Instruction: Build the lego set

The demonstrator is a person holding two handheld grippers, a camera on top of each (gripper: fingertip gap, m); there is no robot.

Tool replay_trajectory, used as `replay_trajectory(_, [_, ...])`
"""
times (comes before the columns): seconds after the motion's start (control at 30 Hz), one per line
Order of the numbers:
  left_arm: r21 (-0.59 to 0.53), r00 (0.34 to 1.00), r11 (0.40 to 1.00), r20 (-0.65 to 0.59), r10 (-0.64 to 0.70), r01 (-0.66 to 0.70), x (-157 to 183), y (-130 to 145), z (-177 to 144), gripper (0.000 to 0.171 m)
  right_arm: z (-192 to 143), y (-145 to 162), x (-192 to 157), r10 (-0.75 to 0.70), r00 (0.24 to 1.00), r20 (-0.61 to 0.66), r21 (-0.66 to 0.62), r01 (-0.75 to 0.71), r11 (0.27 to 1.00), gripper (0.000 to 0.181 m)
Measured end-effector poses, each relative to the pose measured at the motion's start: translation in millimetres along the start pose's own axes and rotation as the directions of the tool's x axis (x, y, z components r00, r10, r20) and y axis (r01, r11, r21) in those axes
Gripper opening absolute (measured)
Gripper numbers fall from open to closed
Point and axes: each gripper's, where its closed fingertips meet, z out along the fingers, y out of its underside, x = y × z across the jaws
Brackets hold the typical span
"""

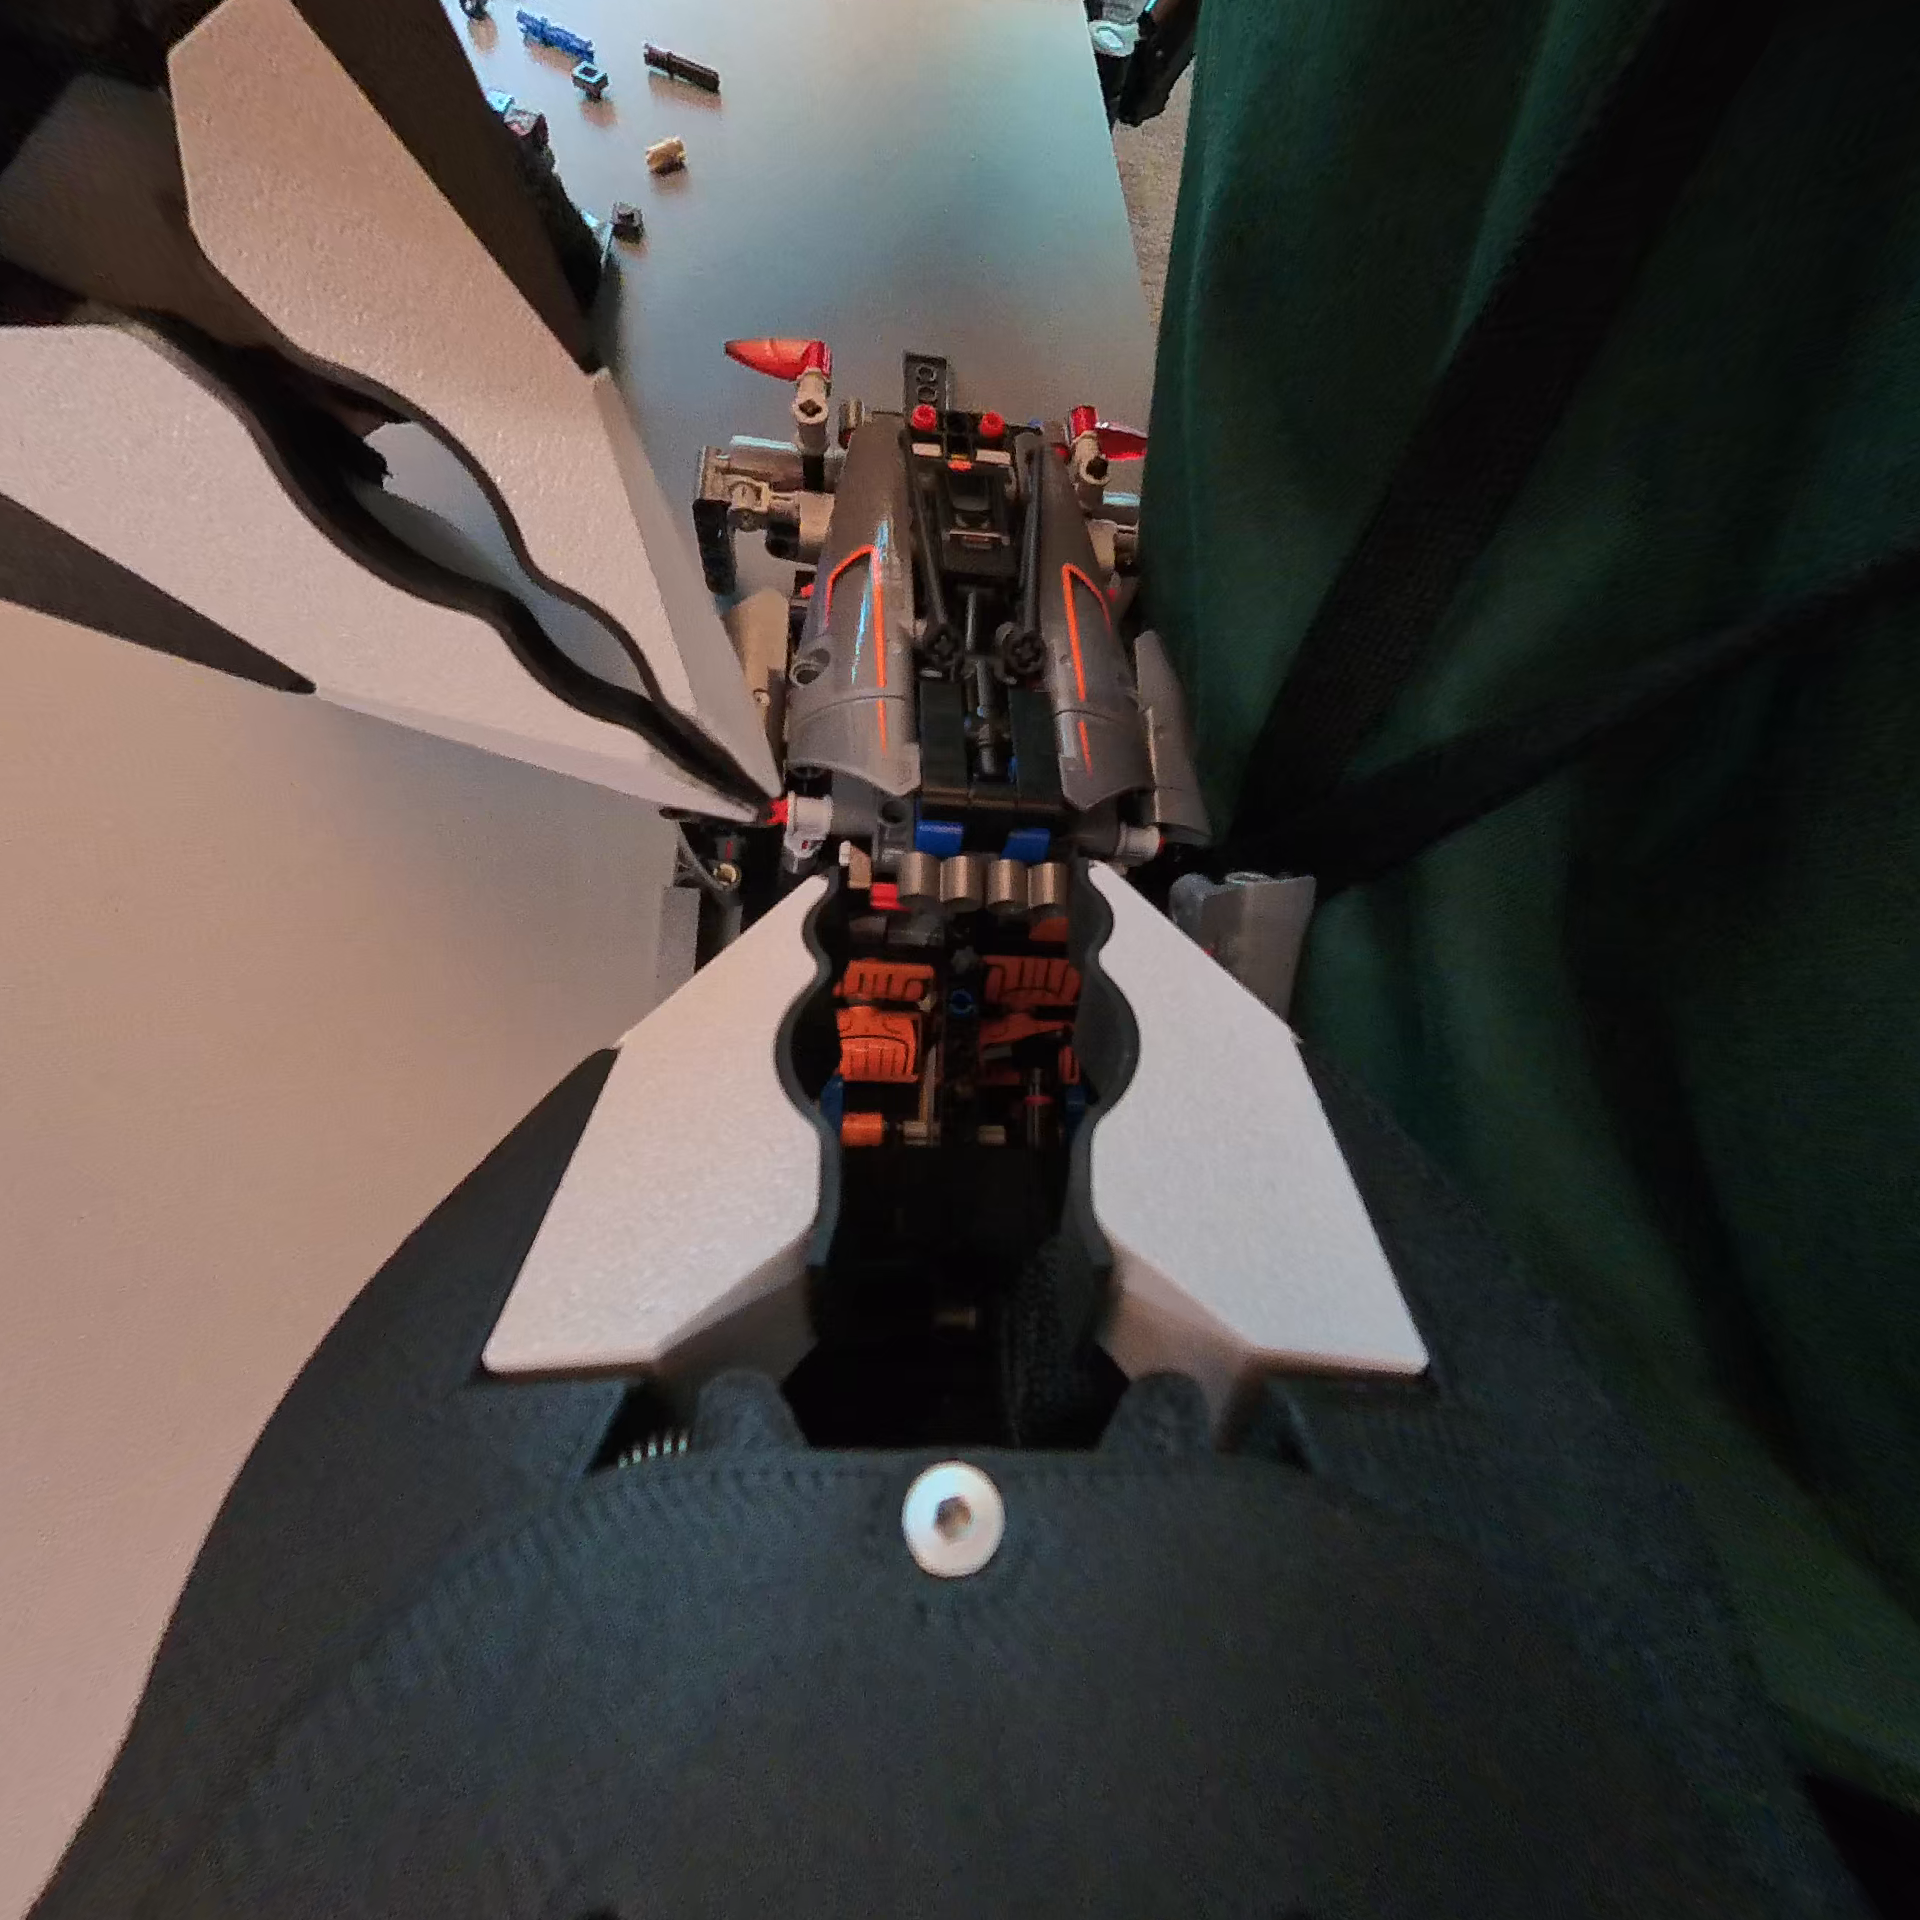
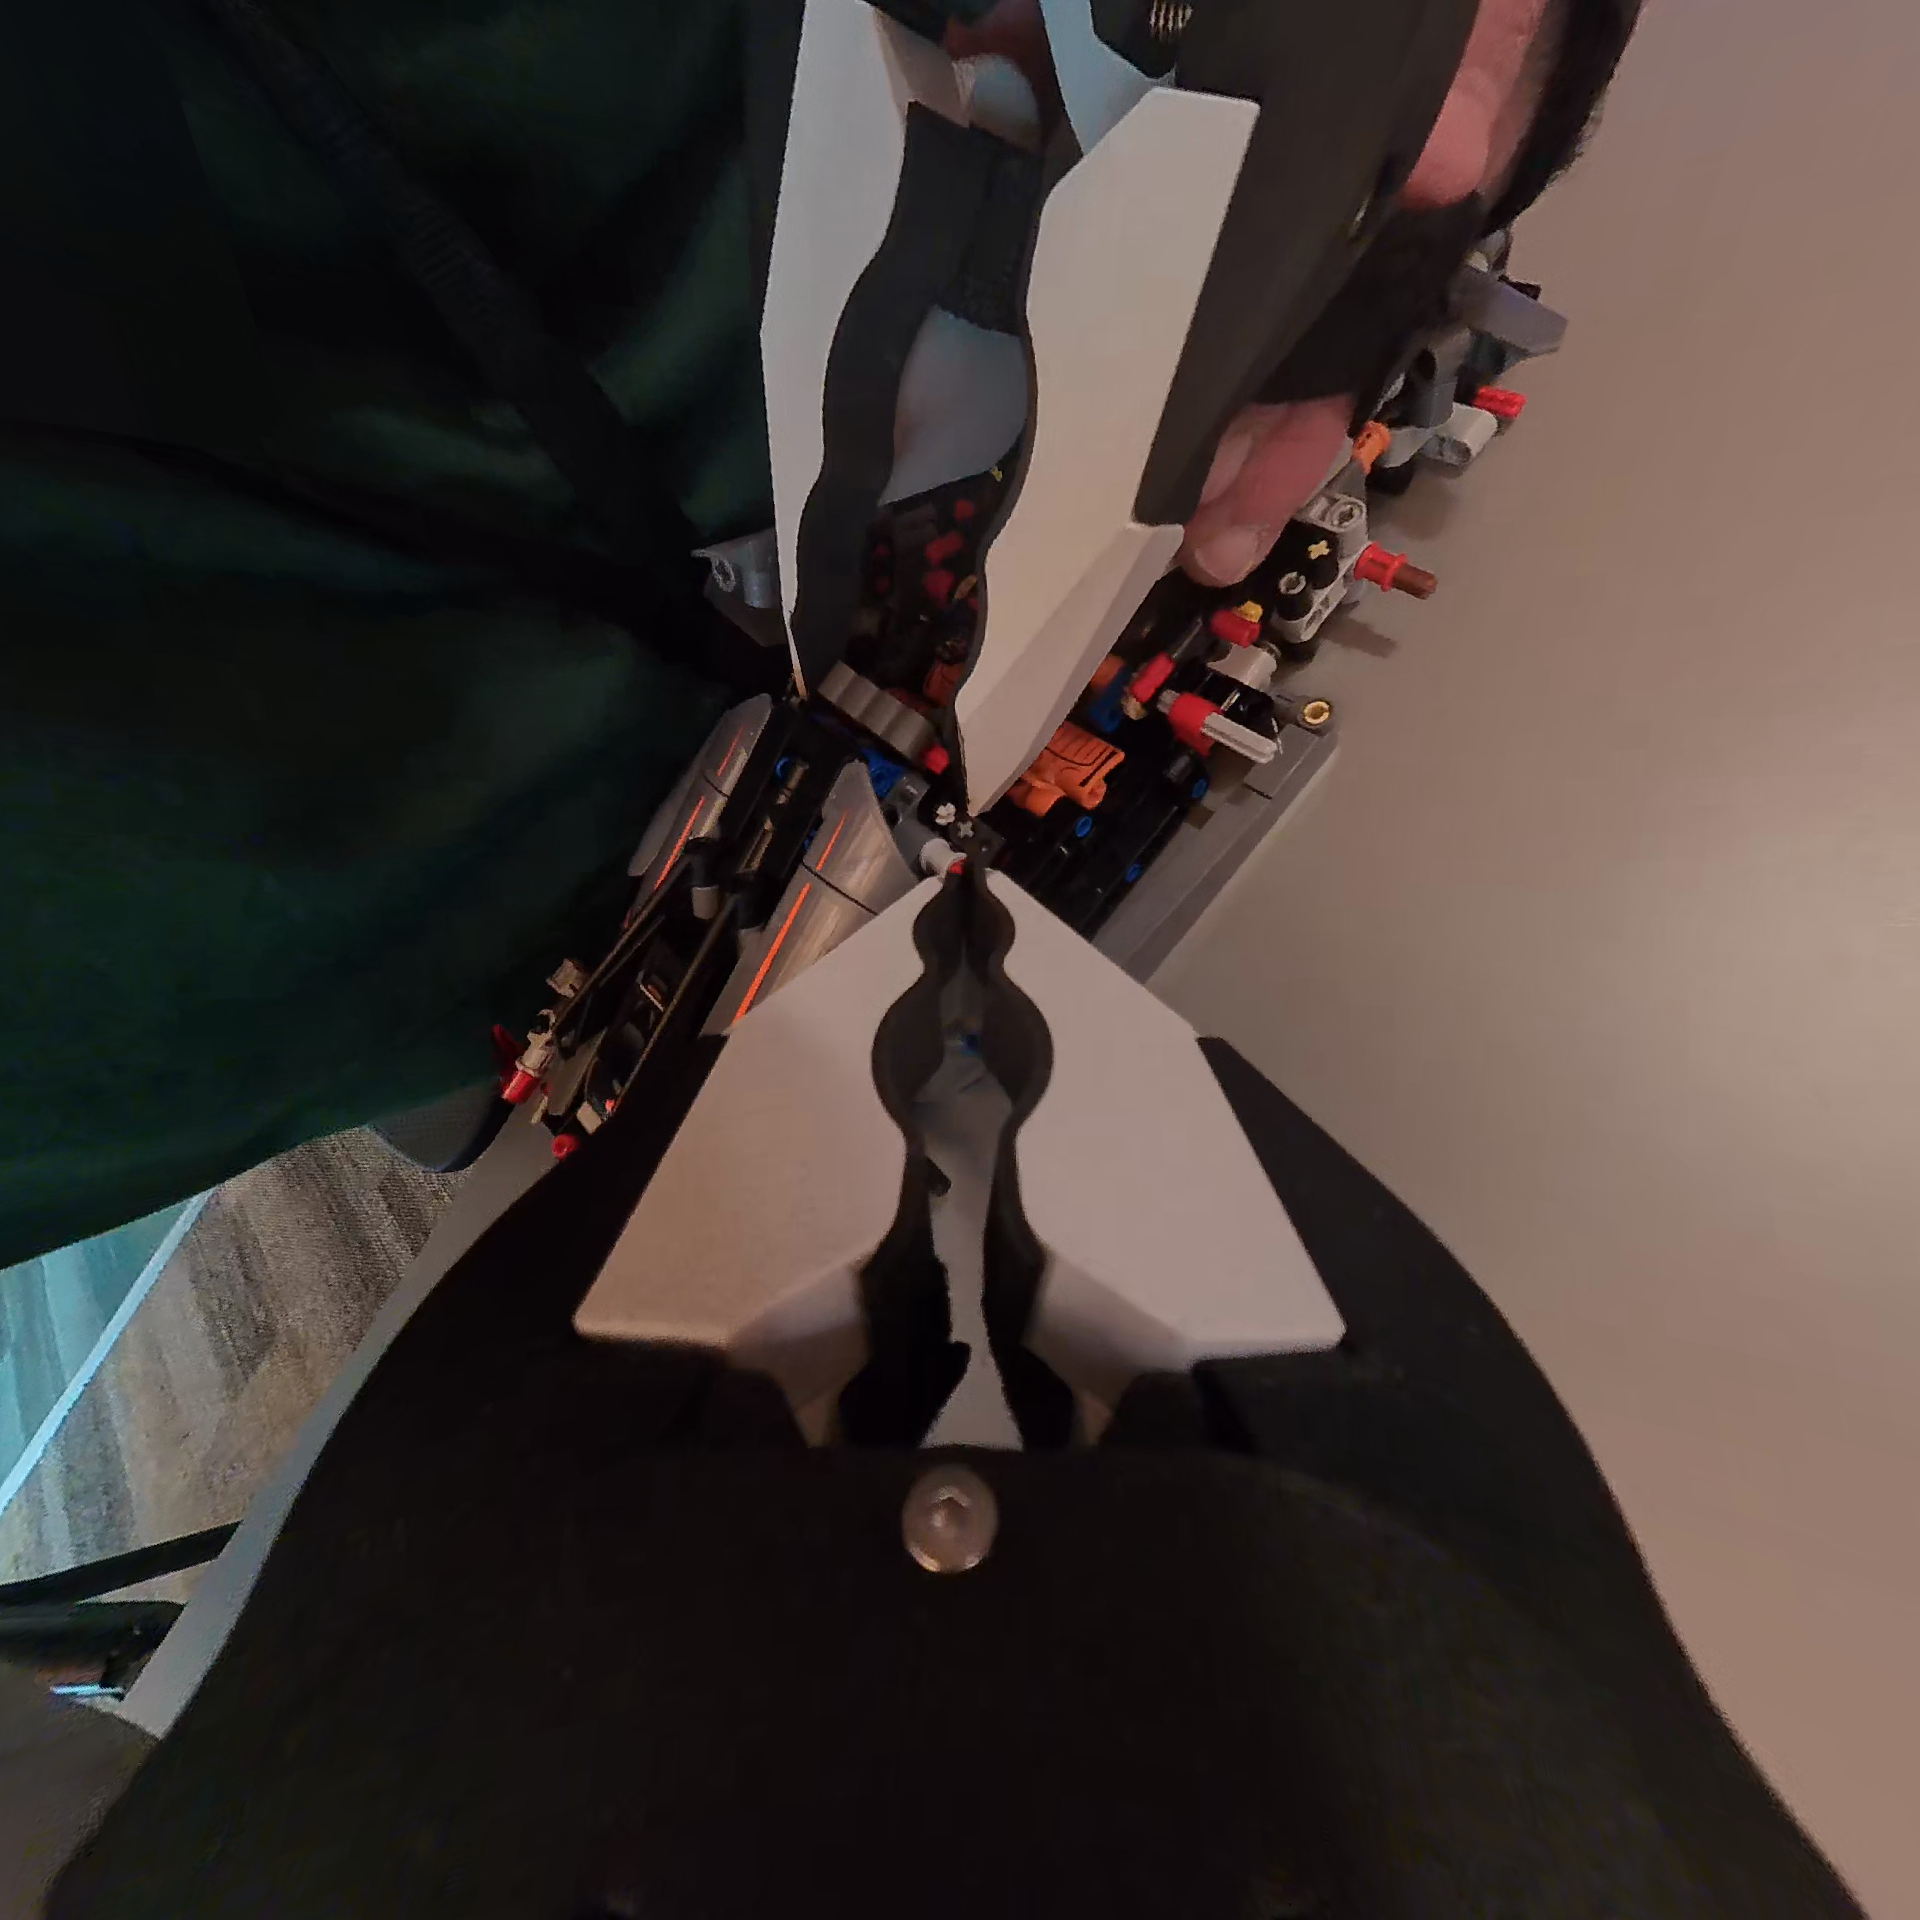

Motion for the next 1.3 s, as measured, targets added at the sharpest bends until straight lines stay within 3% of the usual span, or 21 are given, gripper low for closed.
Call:
replay_trajectory(0.93, [0.007, 1.000, 1.000, -0.016, 0.019, -0.019, 4, -2, 4, 0.041, 4, 1, -8, 0.018, 0.998, 0.065, -0.017, -0.017, 1.000, 0.000])
replay_trajectory(1.03, [0.013, 1.000, 1.000, 0.024, -0.005, 0.005, -5, -2, 1, 0.041, -10, -8, 5, 0.052, 0.998, -0.036, 0.005, -0.052, 0.999, 0.005])
replay_trajectory(1.13, [0.013, 0.999, 1.000, 0.043, -0.005, 0.004, -7, -3, 1, 0.040, -26, 3, 17, 0.071, 0.982, -0.175, -0.054, -0.081, 0.995, 0.012])
replay_trajectory(1.3, [0.028, 0.994, 0.999, 0.106, -0.039, 0.037, -19, -3, -2, 0.040, -60, -14, 3, 0.076, 0.939, -0.334, 0.002, -0.080, 0.997, 0.027])
